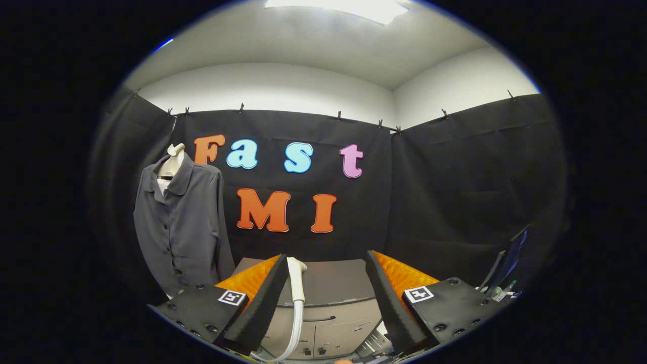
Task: Iron the clothes twice with a garment steamer, once on the left side and once on the right side.
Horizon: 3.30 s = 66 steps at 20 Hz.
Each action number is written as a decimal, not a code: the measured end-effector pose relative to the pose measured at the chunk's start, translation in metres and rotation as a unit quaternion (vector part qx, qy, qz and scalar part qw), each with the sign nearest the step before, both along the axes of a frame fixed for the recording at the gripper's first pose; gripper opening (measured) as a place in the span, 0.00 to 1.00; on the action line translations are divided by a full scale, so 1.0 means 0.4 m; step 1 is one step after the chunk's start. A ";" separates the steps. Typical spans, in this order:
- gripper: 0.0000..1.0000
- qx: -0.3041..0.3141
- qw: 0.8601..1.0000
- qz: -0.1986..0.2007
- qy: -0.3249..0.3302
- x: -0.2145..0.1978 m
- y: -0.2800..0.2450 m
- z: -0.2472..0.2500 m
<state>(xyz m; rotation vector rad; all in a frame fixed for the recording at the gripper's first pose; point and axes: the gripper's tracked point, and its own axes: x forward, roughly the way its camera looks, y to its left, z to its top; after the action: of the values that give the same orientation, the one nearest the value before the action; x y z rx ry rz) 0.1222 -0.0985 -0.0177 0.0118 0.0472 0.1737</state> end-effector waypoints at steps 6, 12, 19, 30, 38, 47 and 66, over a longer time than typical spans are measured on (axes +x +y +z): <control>0.98 0.013 0.995 0.079 0.065 0.278 0.063 -0.083; 0.98 0.014 0.980 0.128 0.151 0.531 0.161 -0.202; 0.99 0.012 0.947 0.161 0.278 0.695 0.266 -0.401; 0.99 0.008 0.895 0.167 0.413 0.752 0.322 -0.652; 0.92 0.004 0.869 0.176 0.463 0.751 0.347 -0.724; 0.54 0.033 0.850 0.177 0.496 0.753 0.365 -0.764; 0.36 0.064 0.930 0.116 0.342 0.595 0.328 -0.549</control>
<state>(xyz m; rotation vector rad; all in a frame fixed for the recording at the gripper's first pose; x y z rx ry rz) 0.3604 0.0329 -0.2371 0.1990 0.7380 0.4048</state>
